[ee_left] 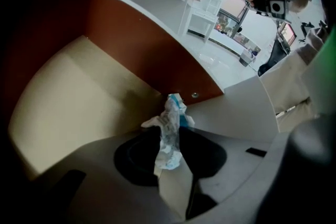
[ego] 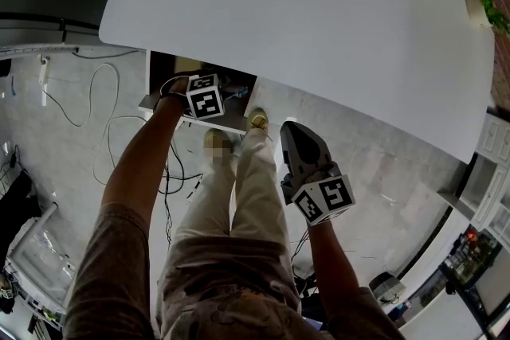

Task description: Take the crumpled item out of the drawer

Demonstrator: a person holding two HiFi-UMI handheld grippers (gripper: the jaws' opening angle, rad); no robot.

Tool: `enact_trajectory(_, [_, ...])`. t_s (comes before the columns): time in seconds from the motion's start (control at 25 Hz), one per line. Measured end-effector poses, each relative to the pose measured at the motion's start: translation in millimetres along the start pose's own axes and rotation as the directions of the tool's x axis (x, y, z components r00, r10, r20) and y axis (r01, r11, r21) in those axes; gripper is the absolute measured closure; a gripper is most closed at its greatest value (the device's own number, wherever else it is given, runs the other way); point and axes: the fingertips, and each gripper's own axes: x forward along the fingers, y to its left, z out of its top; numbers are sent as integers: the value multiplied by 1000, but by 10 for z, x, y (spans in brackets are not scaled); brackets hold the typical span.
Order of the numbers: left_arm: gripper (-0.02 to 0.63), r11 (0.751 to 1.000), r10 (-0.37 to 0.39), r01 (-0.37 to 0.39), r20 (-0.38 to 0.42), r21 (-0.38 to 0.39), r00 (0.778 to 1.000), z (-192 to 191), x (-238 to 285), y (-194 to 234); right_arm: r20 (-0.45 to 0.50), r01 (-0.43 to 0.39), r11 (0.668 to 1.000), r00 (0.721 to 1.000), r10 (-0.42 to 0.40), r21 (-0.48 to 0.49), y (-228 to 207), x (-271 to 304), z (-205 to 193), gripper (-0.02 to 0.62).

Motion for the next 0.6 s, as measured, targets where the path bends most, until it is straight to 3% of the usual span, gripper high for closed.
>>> enact_trajectory(0.2, [497,998,42,-40,43,-42,998,88,-189,52,6,-6,1000,1000,6,-4,17,-29,60,601])
enact_trajectory(0.4, [497,996,83,-83,45,-16,996,150,-407,0,17,-15,1000,1000,16,-23,87,-95,178,601])
enact_trajectory(0.6, [499,996,83,-80,82,-46,993,326,-776,-77,30,-16,999,999,17,-33,172,-210,343,601])
